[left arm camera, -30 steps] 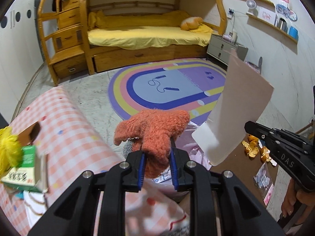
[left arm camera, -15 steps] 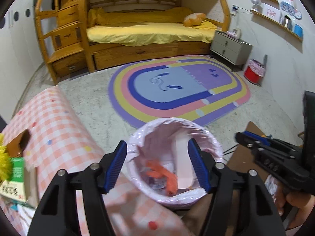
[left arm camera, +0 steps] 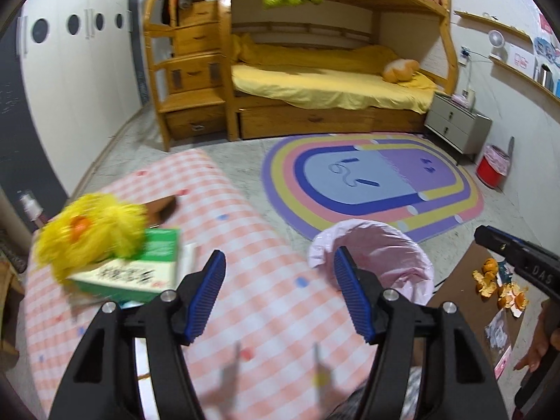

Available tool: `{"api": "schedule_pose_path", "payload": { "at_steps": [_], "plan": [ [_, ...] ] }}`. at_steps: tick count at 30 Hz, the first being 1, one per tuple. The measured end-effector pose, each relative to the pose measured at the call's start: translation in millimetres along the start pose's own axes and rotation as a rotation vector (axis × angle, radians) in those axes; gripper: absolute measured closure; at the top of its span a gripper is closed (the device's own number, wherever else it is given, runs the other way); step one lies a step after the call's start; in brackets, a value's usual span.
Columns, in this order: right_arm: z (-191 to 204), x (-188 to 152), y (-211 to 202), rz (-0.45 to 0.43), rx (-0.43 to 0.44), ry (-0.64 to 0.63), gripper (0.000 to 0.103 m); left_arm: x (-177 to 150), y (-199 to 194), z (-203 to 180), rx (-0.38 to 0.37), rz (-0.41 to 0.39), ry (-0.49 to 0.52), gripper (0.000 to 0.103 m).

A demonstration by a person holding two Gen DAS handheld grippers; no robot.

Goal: Collect trash
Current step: 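Grasp the orange peel from the yellow foam net with the right tool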

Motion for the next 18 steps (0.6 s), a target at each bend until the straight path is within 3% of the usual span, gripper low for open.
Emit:
{"api": "schedule_pose_path", "payload": {
  "at_steps": [12,17,18],
  "plan": [
    [113,9,-3,0.019,0.136,-0.243,0.076,-22,-60,131,0.188,-0.052,-0.192,0.036],
    [154,14,9,0.033,0.179,-0.318,0.051,-26,-71,183,0.263,-0.059,-0.285,0.032],
    [162,16,12,0.036,0.183,-0.334,0.050,-26,-73,193,0.275,-0.060,-0.305,0.032]
  ]
}}
Point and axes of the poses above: each gripper's, at about its wrist camera, not at the fingertips, and y roughly the way its jaws point, z to its left, x to its top, the point moved 4 cm from there along y, roughly the way its jaws point, and after that the axes turned 12 degrees about -y, right-handed, at the moved point
